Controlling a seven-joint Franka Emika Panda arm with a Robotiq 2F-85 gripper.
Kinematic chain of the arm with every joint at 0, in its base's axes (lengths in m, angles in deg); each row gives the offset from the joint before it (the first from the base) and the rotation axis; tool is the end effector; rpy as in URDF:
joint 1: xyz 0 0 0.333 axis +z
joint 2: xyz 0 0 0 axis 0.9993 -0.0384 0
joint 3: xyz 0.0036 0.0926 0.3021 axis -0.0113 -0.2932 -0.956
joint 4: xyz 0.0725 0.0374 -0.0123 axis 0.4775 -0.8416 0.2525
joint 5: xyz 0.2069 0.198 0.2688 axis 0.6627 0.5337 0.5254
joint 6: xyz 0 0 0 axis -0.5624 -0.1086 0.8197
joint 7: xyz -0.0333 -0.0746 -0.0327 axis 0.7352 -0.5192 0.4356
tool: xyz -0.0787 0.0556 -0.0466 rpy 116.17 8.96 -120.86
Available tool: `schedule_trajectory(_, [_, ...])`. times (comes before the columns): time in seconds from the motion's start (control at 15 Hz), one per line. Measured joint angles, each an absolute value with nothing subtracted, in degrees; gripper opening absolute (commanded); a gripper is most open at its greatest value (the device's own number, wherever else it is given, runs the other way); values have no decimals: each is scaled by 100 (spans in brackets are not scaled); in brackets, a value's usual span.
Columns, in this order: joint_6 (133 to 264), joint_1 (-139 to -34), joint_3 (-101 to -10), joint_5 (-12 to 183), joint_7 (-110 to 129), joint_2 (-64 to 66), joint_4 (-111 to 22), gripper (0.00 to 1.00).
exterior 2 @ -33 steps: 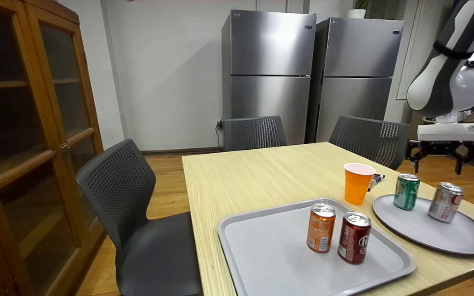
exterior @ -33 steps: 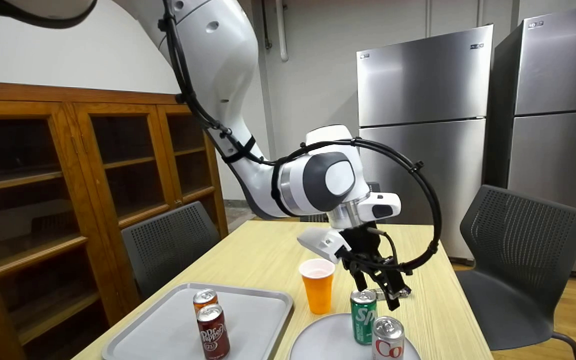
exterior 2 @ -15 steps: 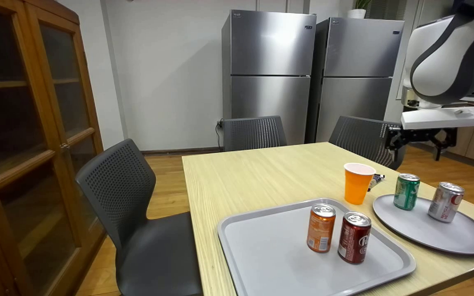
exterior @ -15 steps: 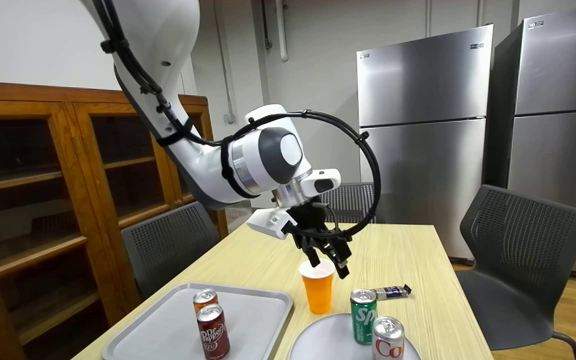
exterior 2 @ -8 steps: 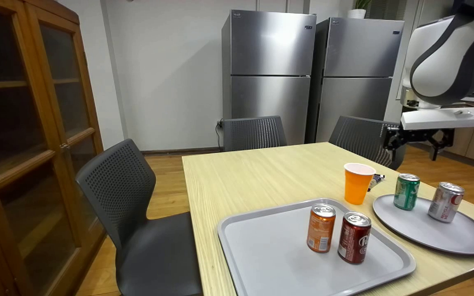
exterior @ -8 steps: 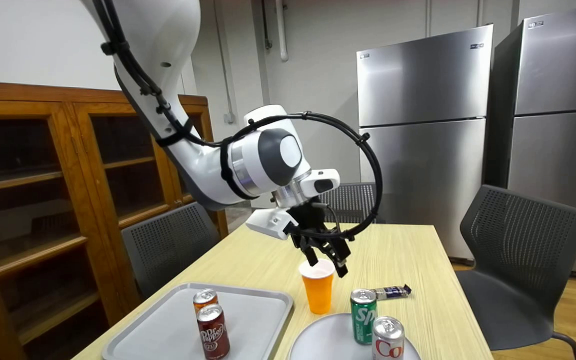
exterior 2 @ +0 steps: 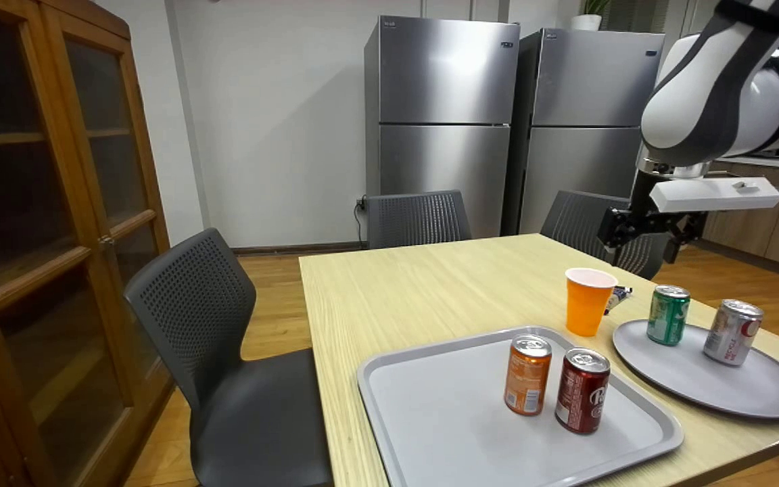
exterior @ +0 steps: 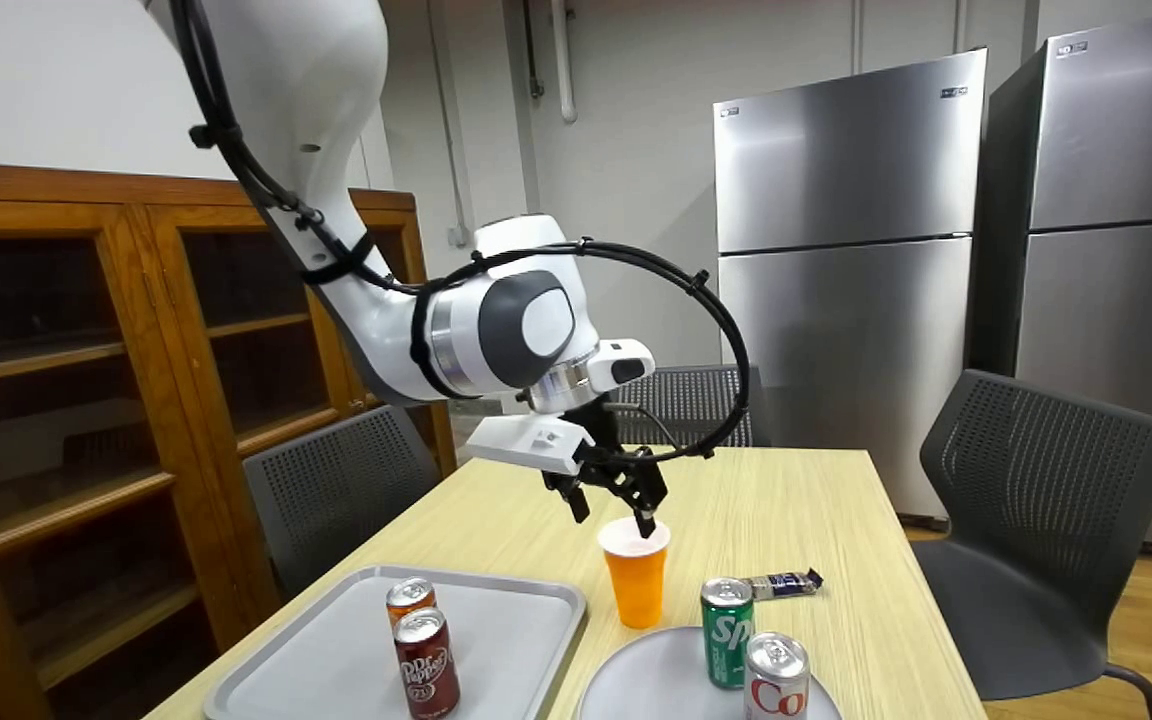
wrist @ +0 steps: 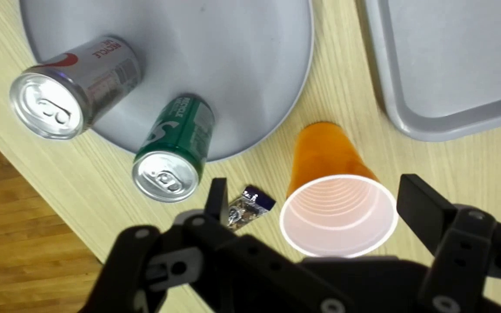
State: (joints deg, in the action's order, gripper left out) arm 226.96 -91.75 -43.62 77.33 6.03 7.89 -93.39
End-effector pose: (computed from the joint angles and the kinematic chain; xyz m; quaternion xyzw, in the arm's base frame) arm 0.4729 -0.1608 0.2531 0.9810 -0.1511 0.1006 0.0692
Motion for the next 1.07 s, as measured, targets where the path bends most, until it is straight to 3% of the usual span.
schedule_trajectory(1.07, [22687, -9300, -5694, 9081, 2952, 822, -9531, 100])
